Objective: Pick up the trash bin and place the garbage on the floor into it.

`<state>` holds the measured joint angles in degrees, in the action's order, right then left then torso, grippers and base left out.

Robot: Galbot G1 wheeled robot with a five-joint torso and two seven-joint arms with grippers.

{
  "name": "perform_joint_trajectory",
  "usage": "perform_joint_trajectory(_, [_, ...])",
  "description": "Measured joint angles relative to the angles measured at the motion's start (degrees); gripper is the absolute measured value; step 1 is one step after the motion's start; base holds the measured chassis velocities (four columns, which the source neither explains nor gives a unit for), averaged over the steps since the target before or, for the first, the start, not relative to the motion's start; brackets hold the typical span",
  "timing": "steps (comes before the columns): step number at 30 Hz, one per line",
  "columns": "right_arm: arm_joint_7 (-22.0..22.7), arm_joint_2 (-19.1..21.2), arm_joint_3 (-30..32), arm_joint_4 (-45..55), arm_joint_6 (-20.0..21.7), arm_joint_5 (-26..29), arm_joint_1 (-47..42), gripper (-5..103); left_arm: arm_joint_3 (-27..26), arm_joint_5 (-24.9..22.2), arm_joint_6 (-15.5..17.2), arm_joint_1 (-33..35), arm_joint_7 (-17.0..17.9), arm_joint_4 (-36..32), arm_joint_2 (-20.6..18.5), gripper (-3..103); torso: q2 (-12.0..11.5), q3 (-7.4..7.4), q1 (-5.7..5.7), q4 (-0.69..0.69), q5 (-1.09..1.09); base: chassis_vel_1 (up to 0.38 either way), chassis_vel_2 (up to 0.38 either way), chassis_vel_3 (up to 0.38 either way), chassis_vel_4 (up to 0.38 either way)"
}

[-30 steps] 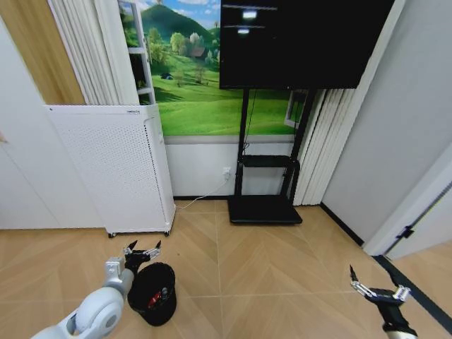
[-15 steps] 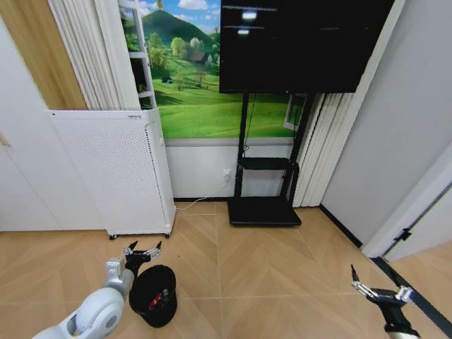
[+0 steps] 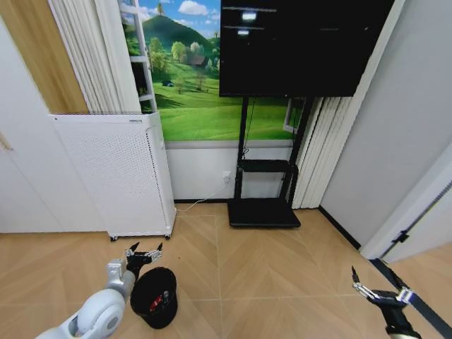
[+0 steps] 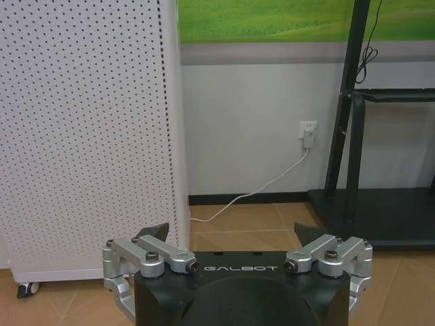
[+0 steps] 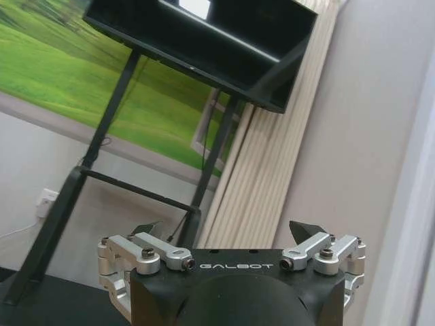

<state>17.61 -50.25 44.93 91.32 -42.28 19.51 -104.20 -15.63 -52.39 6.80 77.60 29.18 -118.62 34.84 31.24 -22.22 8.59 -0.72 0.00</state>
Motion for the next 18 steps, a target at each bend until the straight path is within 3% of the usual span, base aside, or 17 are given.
perform_joint_trajectory(9, [-1.5, 4.9, -2.7, 2.6, 2.1, 3.0, -1.2, 100, 0.7, 0.3, 0.3, -0.4, -0.7, -0.1, -1.0, 100, 1.4, -0.83, 0.55, -0.01, 0.00, 0.000, 0.000, 0.000, 0.000])
perform_joint_trajectory(10, [-1.4, 8.0, -4.5, 4.2, 3.8, 6.0, -0.6, 100, 0.8, -0.3, 0.5, -0.8, -0.8, -0.5, -1.7, 100, 1.8, -1.08, 0.75, 0.00, 0.00, 0.000, 0.000, 0.000, 0.000])
perform_joint_trajectory(11, [-1.4, 8.0, -4.5, 4.2, 3.8, 6.0, -0.6, 100, 0.8, -0.3, 0.5, -0.8, -0.8, -0.5, -1.7, 100, 1.8, -1.08, 0.75, 0.00, 0.00, 0.000, 0.000, 0.000, 0.000])
perform_joint_trajectory(13, [-1.3, 18.3, -9.0, 9.6, 7.6, 17.4, 2.1, 100, 0.3, -3.9, 0.5, -2.2, -1.0, -1.9, -5.7, 100, 3.2, -1.93, 1.26, 0.03, 0.00, 0.000, 0.000, 0.000, 0.000])
perform_joint_trajectory(15, [-1.4, 19.2, -9.3, 9.9, 7.8, 18.4, 2.3, 100, 0.2, -4.2, 0.5, -2.3, -1.1, -2.0, -6.1, 100, 3.3, -1.98, 1.30, 0.03, 0.00, 0.000, 0.000, 0.000, 0.000])
perform_joint_trajectory(16, [-1.9, 24.8, -10.9, 12.2, 8.9, 24.7, 3.9, 100, -0.5, -5.1, 0.1, -2.5, -1.4, -2.6, -7.9, 100, 4.0, -2.41, 1.61, 0.01, 0.00, 0.000, 0.000, 0.000, 0.000])
perform_joint_trajectory(18, [-1.9, 26.3, -11.4, 12.9, 9.4, 26.2, 4.7, 100, -0.6, -5.3, 0.0, -2.6, -1.5, -2.8, -8.1, 100, 4.2, -2.56, 1.70, 0.00, 0.00, 0.000, 0.000, 0.000, 0.000])
